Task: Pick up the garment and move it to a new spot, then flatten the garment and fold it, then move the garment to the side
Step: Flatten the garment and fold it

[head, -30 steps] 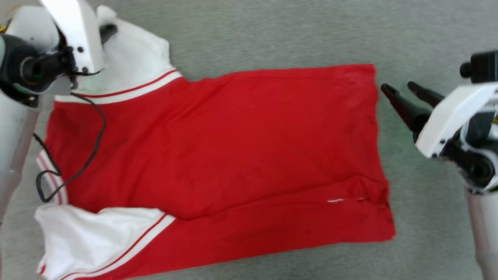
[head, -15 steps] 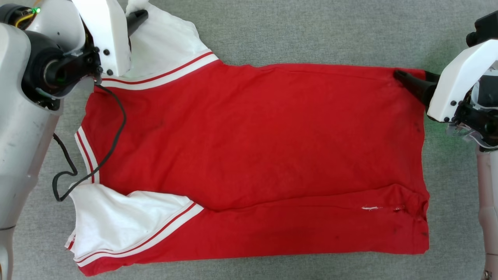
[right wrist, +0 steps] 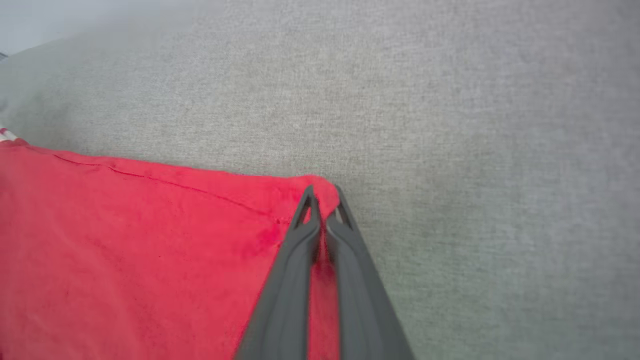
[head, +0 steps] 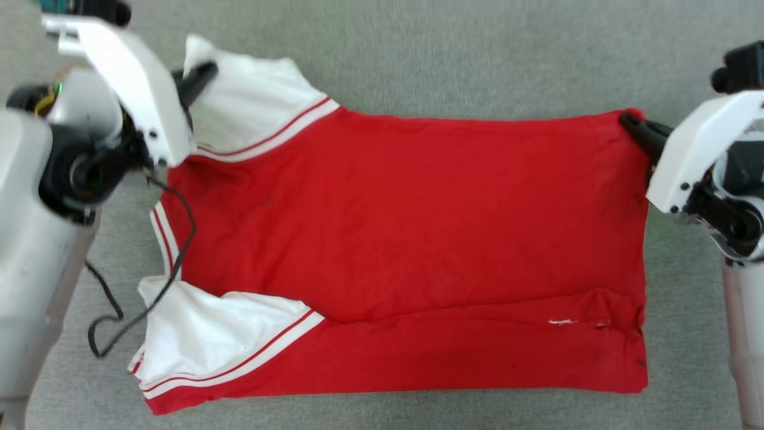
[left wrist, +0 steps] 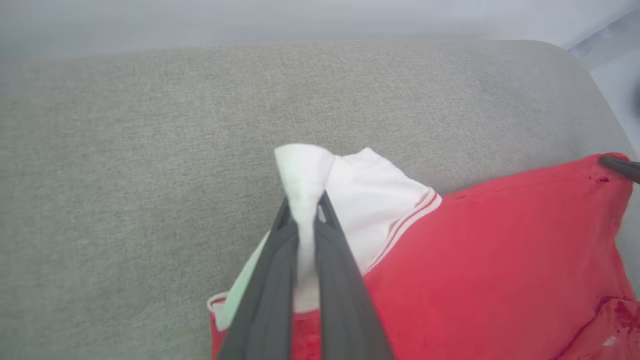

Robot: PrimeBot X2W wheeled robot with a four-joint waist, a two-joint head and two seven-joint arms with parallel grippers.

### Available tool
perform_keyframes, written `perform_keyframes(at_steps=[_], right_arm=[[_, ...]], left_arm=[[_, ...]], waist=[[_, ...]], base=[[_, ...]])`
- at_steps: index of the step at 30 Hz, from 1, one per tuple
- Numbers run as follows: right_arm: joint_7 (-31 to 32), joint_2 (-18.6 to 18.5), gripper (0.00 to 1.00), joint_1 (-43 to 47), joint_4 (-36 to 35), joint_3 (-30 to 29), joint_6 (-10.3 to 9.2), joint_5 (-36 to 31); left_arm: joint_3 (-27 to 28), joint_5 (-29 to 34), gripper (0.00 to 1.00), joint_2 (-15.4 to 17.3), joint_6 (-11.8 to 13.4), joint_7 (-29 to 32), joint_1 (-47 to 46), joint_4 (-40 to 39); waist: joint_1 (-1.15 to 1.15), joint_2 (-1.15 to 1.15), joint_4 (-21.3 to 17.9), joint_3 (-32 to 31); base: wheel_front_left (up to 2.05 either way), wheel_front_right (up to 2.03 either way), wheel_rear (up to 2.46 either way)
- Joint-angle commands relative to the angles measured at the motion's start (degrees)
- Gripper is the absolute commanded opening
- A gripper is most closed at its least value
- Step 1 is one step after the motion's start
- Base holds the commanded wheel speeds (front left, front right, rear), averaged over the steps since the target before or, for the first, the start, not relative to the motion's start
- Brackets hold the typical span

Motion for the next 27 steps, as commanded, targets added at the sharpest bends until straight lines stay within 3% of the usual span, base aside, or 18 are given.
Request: perform_keyframes(at_steps=[1,11,17,22,23,24,25,26,27], right_arm=[[-1.06,-0.24,0.0,1.49,-0.94,0.0,-0.02,0.11],[-6.6,-0.59,0.0,15.11,-7.45,-1.88,-0.02,0.41],[-8.42,0.49,0.0,23.53,-7.88,-1.34,-0.03,1.8],[-9.83,1.04,0.0,29.3,-5.45,-1.72,-0.03,2.57],[-9.88,1.23,0.08,30.38,-4.79,-1.54,-0.03,2.52],[-10.39,1.58,0.52,31.04,-4.3,-1.36,-0.03,2.68],[-10.87,1.82,1.0,31.54,-3.9,-1.21,-0.02,2.78],[-11.31,1.9,1.0,32.24,-3.35,-1.14,-0.02,2.52],[-11.74,2.23,1.0,32.79,-3.04,-1.1,-0.02,2.41]], left_arm=[[0.65,-0.36,0.0,0.68,0.27,-0.93,1.59,-0.29],[5.58,-4.55,0.0,2.75,2.35,-10.96,20.83,-5.86],[10.53,-11.31,0.0,1.11,4.33,-17.43,37.85,-10.32],[10.72,-13.61,0.0,-0.83,5.46,-19.51,46.61,-10.65],[9.93,-13.13,0.0,-0.91,5.82,-19.11,47.7,-10.18],[9.32,-12.91,0.0,-1.22,6.1,-18.94,48.37,-9.67],[8.78,-13.11,0.38,-1.71,6.25,-18.52,48.6,-9.24],[8.03,-12.66,0.92,-1.78,6.39,-18.23,48.77,-8.88],[7.64,-12.21,1.0,-1.94,6.38,-18.33,48.68,-8.58]], waist=[[0.0,0.0,0.31,-2.23],[0.0,0.0,1.43,-10.85],[0.0,0.0,0.88,-13.23],[0.0,0.0,1.22,-13.98],[0.0,0.0,1.21,-14.1],[0.0,0.0,1.16,-14.18],[0.0,0.0,1.15,-14.26],[0.0,0.0,1.2,-14.35],[0.0,0.0,1.21,-14.56]], base=[[0.0,0.0,0.0],[0.0,0.0,0.0],[0.0,0.0,0.0],[0.0,0.0,0.0],[0.0,0.0,0.0],[0.0,0.0,0.0],[0.0,0.0,0.0],[0.0,0.0,0.0],[0.0,0.0,0.0]])
